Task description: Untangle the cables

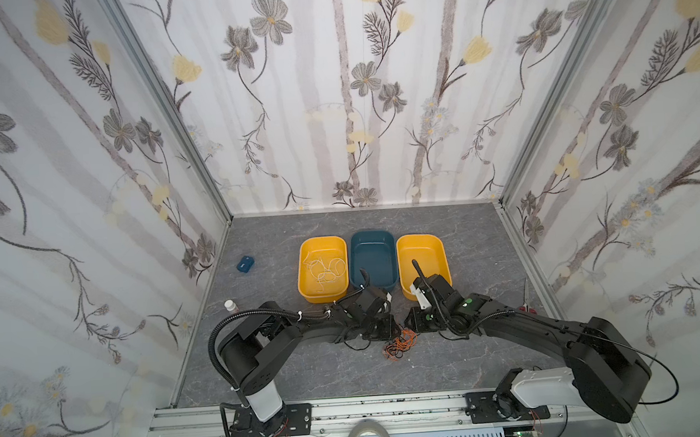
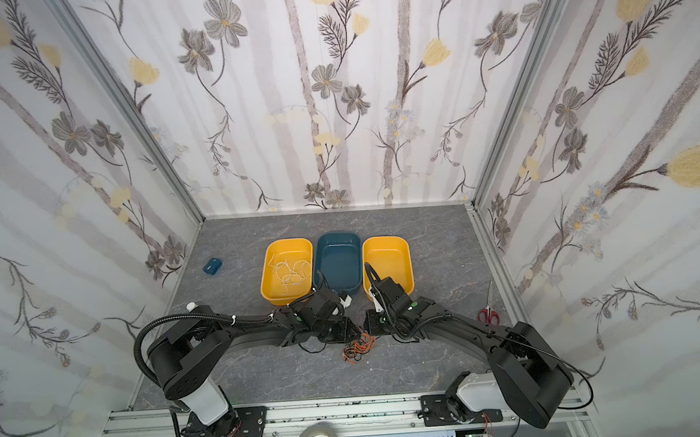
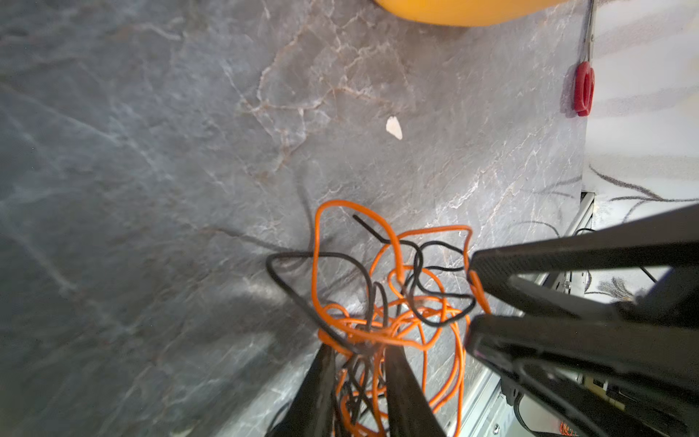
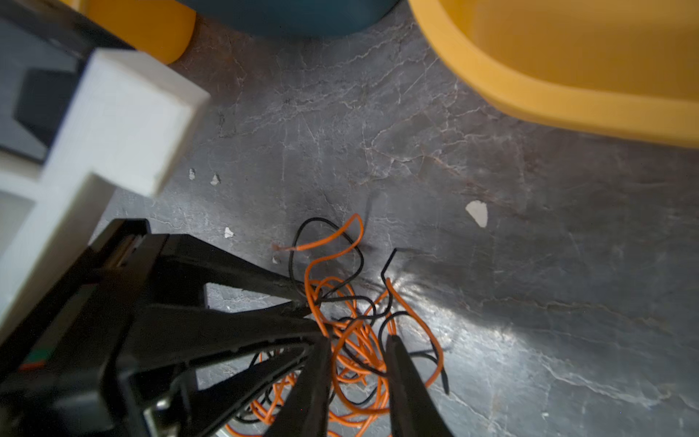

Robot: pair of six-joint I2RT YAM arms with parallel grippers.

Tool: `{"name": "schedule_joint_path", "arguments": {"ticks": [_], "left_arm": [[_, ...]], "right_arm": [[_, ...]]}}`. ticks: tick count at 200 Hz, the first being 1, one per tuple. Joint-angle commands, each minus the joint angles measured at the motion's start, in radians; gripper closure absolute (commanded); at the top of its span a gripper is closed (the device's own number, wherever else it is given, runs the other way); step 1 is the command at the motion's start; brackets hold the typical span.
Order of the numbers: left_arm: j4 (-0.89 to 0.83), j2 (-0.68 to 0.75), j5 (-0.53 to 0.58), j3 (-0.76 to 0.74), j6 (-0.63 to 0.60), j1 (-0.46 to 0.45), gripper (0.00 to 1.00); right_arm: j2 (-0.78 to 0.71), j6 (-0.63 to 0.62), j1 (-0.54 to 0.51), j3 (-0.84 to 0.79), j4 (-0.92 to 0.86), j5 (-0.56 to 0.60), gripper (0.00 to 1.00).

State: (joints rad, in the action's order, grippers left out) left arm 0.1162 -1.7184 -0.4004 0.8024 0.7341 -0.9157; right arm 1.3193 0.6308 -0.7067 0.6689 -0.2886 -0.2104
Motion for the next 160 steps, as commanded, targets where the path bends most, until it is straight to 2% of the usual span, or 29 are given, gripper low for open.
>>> {"name": "schedule_joint_path", "arguments": {"ticks": [1, 40, 84, 113, 144, 160], "left_arm": [[0.005, -0.001, 0.009, 0.006, 0.004, -0.001, 0.78], [-0.048, 0.020, 0.053, 0.006, -0.028, 0.003, 0.82], [-0.073, 0.055, 0.076, 0.004, -0.063, 0.008, 0.86], [-0.086, 0.069, 0.080, 0.007, -0.100, 0.012, 0.90], [-0.112, 0.083, 0.079, 0.021, -0.159, 0.010, 0.94], [-0.130, 0.090, 0.083, 0.027, -0.181, 0.010, 0.94]], "right_arm": [[-0.023, 0.010, -0.001, -0.014, -0.011, 0.040, 0.80], [-0.072, 0.020, -0.001, -0.060, -0.050, 0.076, 0.88], [-0.125, 0.059, -0.008, -0.123, -0.051, 0.048, 0.90], [-0.196, 0.072, -0.019, -0.141, -0.080, 0.037, 0.86], [-0.291, 0.038, -0.018, -0.090, -0.178, 0.087, 0.80], [-0.311, 0.008, -0.014, -0.055, -0.197, 0.112, 0.72]]}}
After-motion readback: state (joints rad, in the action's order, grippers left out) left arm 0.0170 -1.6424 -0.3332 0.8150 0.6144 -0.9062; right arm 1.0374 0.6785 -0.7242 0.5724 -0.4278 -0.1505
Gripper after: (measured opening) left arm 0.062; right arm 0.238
